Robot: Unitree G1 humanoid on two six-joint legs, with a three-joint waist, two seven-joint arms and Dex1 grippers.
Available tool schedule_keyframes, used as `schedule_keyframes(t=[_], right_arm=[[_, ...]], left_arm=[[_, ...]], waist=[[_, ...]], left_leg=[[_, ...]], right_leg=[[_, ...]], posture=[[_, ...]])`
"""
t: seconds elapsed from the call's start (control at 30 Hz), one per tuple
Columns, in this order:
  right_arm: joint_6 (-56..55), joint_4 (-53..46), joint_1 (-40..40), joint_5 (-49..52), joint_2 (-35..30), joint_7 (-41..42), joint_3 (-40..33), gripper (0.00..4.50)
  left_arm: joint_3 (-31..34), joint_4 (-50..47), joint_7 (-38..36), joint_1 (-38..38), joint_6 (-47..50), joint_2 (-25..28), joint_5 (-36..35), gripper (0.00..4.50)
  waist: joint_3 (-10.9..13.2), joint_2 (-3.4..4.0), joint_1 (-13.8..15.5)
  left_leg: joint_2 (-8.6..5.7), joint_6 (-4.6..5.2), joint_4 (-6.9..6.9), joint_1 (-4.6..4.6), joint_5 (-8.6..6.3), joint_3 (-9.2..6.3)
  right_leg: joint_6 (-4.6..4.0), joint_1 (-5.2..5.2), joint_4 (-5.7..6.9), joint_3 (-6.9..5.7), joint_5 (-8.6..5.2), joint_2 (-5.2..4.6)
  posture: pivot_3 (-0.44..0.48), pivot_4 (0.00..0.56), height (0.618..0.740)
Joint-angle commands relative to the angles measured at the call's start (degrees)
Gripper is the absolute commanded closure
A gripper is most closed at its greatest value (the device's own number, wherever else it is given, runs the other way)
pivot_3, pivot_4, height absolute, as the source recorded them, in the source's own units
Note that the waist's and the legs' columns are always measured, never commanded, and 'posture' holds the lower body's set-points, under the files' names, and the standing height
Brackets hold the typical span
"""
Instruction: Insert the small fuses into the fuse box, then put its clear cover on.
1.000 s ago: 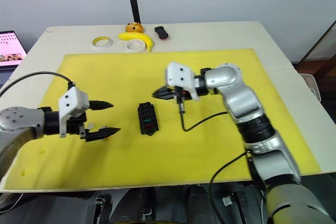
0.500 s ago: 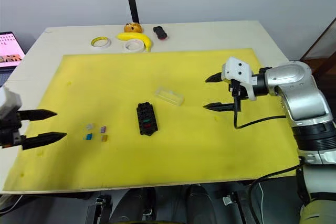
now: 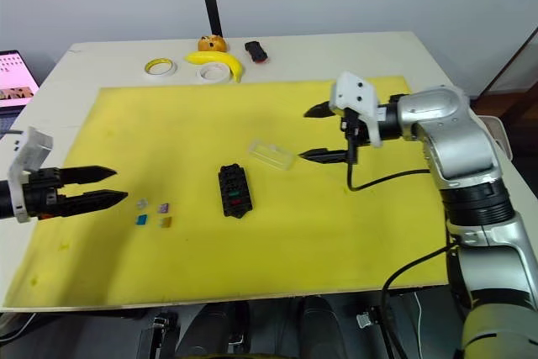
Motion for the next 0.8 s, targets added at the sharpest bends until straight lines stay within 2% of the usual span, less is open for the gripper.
schedule_keyframes(t=[0.03, 0.3, 0.5, 0.8], right_arm=[[1.3, -4.8, -2.1, 1.7, 1.3, -0.9, 0.2, 0.05], [4.9, -10.7, -2.9, 4.2, 3.7, -3.7, 0.8, 0.05], [4.6, -11.2, -2.6, 4.1, 3.4, -4.1, 1.6, 0.05], [4.0, -10.1, -3.6, 3.7, 4.0, -4.3, 2.7, 0.05]], left_arm=[[-3.2, 4.3, -3.6, -0.7, 2.2, 2.0, -0.5, 0.00], [-6.8, 13.5, -6.3, -1.1, 2.6, 2.3, 0.8, 0.00], [-5.1, 8.6, -6.7, 4.0, 4.4, 1.9, -1.4, 0.00], [-5.6, 8.8, -2.2, 3.3, 7.8, -2.8, -3.4, 0.00]], waist=[[0.0, -0.01, 0.0], [0.0, -0.02, 0.4], [0.0, -0.04, 0.3], [0.0, -0.03, 0.4]], left_leg=[[0.00, 0.00, 0.00, 0.00, 0.00, 0.00], [-0.01, 0.00, 0.05, -0.01, 0.00, -0.01], [-0.01, 0.01, 0.05, -0.02, 0.00, -0.02], [-0.05, 0.01, 0.05, -0.01, 0.00, -0.03]], right_leg=[[0.00, 0.00, 0.00, 0.00, 0.00, 0.01], [0.00, 0.02, 0.02, -0.01, 0.00, -0.03], [0.00, 0.01, 0.02, -0.01, 0.00, -0.08], [-0.01, 0.01, 0.03, -0.01, 0.01, -0.14]], posture=[[0.000, 0.150, 0.740], [0.000, 0.150, 0.740], [0.000, 0.150, 0.740], [0.000, 0.150, 0.740]])
